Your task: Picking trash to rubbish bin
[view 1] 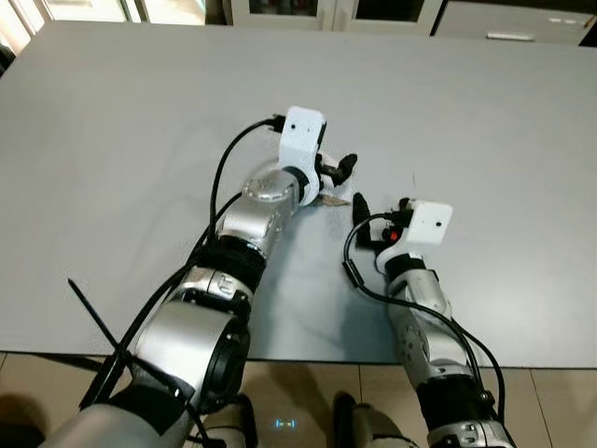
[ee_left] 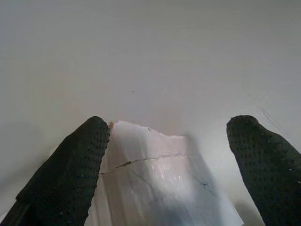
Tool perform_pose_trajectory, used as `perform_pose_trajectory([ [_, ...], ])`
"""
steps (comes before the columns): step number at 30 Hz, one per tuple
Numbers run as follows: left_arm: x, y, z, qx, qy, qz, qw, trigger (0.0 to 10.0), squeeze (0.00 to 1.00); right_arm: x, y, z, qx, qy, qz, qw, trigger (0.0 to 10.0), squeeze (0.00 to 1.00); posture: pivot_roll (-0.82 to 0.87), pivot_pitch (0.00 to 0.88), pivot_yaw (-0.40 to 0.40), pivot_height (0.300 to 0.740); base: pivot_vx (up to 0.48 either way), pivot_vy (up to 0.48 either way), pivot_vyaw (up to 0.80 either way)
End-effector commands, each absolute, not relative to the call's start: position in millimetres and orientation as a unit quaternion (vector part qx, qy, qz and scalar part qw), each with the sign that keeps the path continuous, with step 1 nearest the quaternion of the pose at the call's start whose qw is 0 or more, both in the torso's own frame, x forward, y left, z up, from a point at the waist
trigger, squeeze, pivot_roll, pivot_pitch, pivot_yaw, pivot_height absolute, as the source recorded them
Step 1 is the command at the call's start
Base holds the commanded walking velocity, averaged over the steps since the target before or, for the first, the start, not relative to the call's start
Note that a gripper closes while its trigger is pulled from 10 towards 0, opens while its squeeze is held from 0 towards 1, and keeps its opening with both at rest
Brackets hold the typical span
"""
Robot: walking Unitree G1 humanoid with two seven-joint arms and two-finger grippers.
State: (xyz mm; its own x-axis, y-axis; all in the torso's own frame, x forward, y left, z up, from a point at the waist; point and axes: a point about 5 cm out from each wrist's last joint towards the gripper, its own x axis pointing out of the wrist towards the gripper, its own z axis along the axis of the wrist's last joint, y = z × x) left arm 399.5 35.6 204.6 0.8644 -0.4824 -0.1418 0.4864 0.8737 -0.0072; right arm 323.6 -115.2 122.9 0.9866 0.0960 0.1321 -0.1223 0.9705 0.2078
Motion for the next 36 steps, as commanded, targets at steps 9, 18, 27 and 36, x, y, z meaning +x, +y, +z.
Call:
perform_pose_trajectory([
  [9,405.7,35.9,214.9,0.073,0.097,-0.247,0.961,10.0,0.0,319.6,-116.5,117.1,0.108,-0.052,0.053,0.991,10.0,0.0,-0.08,0.225,0.02,0.74,0.0,0.0,0.0],
  [18,407.7,39.5,213.8,0.082,0.127,-0.231,0.961,10.0,0.0,320.0,-115.3,117.9,0.11,-0.052,0.059,0.991,10.0,0.0,-0.08,0.226,0.018,0.74,0.0,0.0,0.0],
  [27,404.7,42.0,196.9,0.092,0.158,-0.227,0.957,10.0,0.0,320.0,-113.1,118.8,0.111,-0.052,0.065,0.99,10.0,0.0,-0.08,0.226,0.018,0.74,0.0,0.0,0.0],
  [36,398.8,41.8,177.2,0.108,0.194,-0.232,0.947,10.0,0.0,320.0,-111.8,118.7,0.113,-0.051,0.07,0.99,10.0,0.0,-0.08,0.227,0.019,0.74,0.0,0.0,0.0],
])
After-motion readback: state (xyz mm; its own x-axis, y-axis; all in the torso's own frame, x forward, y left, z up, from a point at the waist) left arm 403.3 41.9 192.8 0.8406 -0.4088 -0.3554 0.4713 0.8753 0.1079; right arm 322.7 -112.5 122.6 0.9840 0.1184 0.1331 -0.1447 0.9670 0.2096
